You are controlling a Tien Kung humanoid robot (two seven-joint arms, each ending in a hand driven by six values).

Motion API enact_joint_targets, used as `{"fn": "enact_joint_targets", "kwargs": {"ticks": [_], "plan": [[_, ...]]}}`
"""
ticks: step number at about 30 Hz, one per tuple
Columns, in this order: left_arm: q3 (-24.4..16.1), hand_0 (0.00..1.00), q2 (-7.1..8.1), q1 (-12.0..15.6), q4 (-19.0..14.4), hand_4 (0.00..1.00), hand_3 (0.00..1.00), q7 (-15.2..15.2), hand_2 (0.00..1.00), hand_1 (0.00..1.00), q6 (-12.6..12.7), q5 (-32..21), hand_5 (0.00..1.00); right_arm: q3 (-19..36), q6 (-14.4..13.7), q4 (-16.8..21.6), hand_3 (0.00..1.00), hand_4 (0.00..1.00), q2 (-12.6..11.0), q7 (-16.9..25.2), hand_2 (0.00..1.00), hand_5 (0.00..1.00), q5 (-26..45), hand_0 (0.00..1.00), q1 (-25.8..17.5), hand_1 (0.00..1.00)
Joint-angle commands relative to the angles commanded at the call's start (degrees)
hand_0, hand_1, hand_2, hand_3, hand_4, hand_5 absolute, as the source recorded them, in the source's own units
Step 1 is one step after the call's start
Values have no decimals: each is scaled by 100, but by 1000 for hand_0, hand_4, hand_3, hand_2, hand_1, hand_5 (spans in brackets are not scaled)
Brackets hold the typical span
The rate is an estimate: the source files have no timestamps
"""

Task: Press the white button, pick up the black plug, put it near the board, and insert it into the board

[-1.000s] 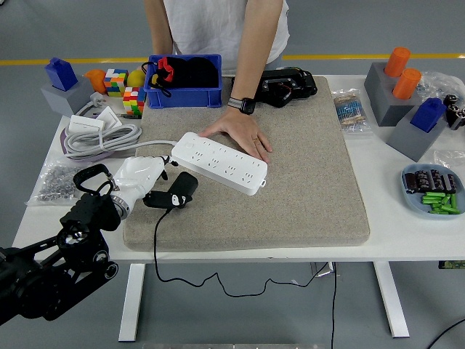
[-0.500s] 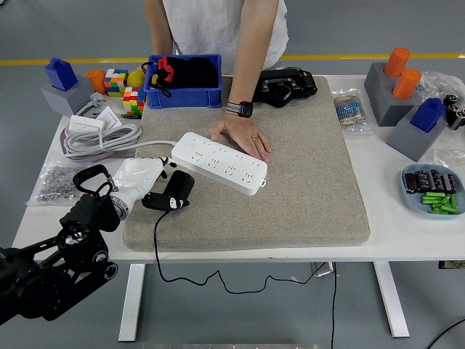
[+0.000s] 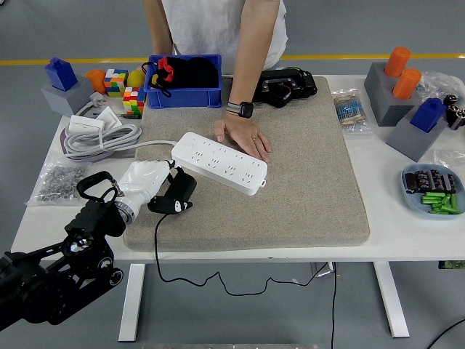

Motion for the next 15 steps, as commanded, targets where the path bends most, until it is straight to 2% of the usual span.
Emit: {"fn": "enact_joint_targets", "kwargs": {"ticks": [1, 2, 7, 8, 13, 14, 15], "plan": [[12, 266, -2, -2, 6, 884, 678, -9, 483, 453, 35, 4, 276, -2, -1, 1, 533, 679, -1, 1, 523, 364, 0, 594, -1, 511], [22, 195, -3, -4, 13, 778, 603, -26, 413, 335, 73, 5, 83, -2, -2, -1, 533, 679, 0, 2, 522, 364, 0, 595, -1, 511], [32, 195, -12, -17, 68, 778, 603, -125, 413, 335, 187, -49, 83, -13, -7, 1, 533, 679, 1, 8, 522, 364, -3, 595, 2, 511], [40, 158, -15, -26, 86, 588, 587, -134, 338, 274, 192, -59, 2, -9, -9, -1, 534, 678, 4, 10, 522, 364, -7, 595, 5, 511], [80, 158, -20, -53, 168, 588, 587, -203, 338, 274, 252, -82, 2, -3, -17, -2, 534, 678, 8, 18, 522, 364, -12, 595, 10, 511], [93, 139, -24, -61, 193, 442, 520, -194, 283, 227, 240, -80, 2, -3, -18, -2, 531, 674, 7, 19, 522, 365, -12, 595, 10, 511], [104, 139, -28, -68, 217, 442, 520, -188, 283, 227, 229, -77, 2, -3, -18, -4, 531, 674, 7, 19, 522, 365, -14, 595, 10, 511]]}}
